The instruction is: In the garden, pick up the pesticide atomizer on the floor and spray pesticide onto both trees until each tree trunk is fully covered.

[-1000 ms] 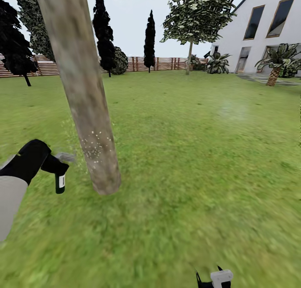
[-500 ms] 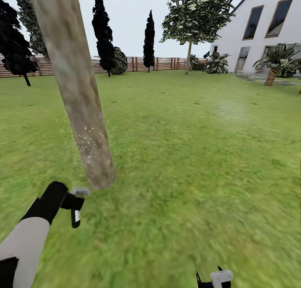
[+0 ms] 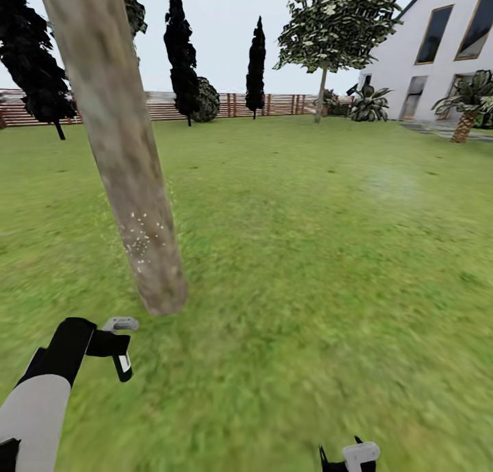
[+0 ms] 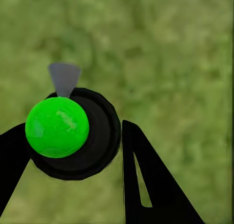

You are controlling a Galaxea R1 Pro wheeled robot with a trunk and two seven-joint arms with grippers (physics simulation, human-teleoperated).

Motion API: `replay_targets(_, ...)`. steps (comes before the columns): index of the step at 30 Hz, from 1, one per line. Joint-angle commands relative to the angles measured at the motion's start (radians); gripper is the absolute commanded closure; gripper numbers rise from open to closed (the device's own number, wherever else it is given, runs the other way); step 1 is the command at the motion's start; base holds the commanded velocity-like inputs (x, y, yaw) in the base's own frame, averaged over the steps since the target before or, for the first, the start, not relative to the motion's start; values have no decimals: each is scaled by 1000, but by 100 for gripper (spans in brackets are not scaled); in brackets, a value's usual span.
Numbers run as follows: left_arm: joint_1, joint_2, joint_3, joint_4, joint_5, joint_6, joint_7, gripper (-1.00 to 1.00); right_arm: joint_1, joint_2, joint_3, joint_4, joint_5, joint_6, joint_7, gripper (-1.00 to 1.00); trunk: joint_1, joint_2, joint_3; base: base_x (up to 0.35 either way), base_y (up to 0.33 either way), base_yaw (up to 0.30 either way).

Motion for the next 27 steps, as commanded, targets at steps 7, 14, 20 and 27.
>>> replay_targets(7,1,0,0,0,3,-1,0,100,0,0,-1,0,-1,0,-4,-100,0,0,0,240,-188,6)
replay_targets(14,2,1,1,0,4,0,0,100,0,0,0,0,-1,0,-1,-100,0,0,0,240,-186,0)
replay_targets(20,1,2,3,0,3,2,-1,100,0,1,0,0,-1,0,0,-100,0,0,0,59,-39,195)
replay_targets(27,2,2,2,-1,4,2,-2,100,0,1,0,0,-1,0,0,-100,0,0,0,27,-16,185)
